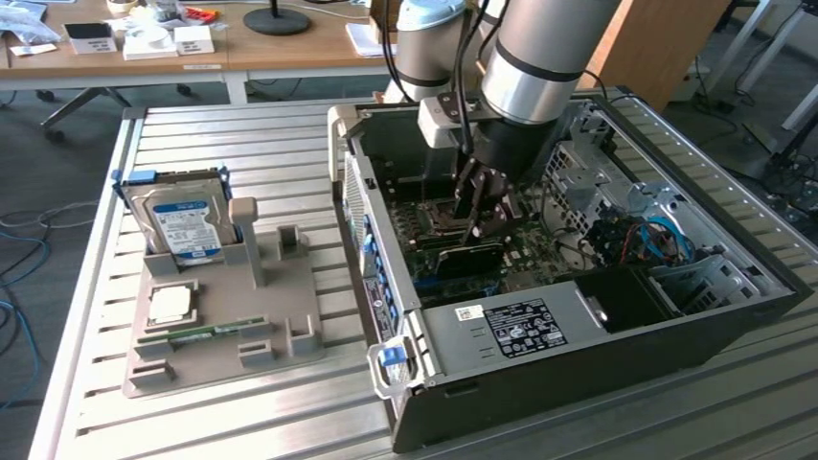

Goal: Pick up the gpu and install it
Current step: 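Press down on the gpu until it lock into place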

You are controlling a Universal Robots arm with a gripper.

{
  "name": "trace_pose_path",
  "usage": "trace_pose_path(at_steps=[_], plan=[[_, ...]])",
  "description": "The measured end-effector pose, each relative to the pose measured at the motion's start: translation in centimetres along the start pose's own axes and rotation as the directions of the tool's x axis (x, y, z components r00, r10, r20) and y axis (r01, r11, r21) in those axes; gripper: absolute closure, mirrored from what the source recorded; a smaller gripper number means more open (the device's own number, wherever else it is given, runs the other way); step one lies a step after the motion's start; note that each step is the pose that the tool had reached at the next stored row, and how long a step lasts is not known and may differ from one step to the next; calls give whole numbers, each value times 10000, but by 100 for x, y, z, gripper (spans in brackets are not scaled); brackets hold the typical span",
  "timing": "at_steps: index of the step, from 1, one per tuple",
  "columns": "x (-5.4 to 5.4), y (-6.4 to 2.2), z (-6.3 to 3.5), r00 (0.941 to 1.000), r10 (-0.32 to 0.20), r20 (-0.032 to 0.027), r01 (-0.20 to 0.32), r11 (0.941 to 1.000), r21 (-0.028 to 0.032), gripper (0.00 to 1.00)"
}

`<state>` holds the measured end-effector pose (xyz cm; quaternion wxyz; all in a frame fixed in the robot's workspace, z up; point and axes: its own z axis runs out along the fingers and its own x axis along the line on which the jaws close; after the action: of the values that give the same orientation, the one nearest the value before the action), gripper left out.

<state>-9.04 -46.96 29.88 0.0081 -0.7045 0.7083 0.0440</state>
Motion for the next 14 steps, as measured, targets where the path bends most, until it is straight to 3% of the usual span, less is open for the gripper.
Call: trace_pose_path(at_steps=[5, 7, 9, 12, 14], plan=[[0, 0, 0, 10000, 0, 0, 0, 10000, 1, 56], [0, 0, 0, 10000, 0, 0, 0, 10000, 0, 68], [0, 0, 0, 10000, 0, 0, 0, 10000, 1, 68], [0, 0, 0, 10000, 0, 0, 0, 10000, 0, 86], [0, 0, 0, 10000, 0, 0, 0, 10000, 0, 89]])
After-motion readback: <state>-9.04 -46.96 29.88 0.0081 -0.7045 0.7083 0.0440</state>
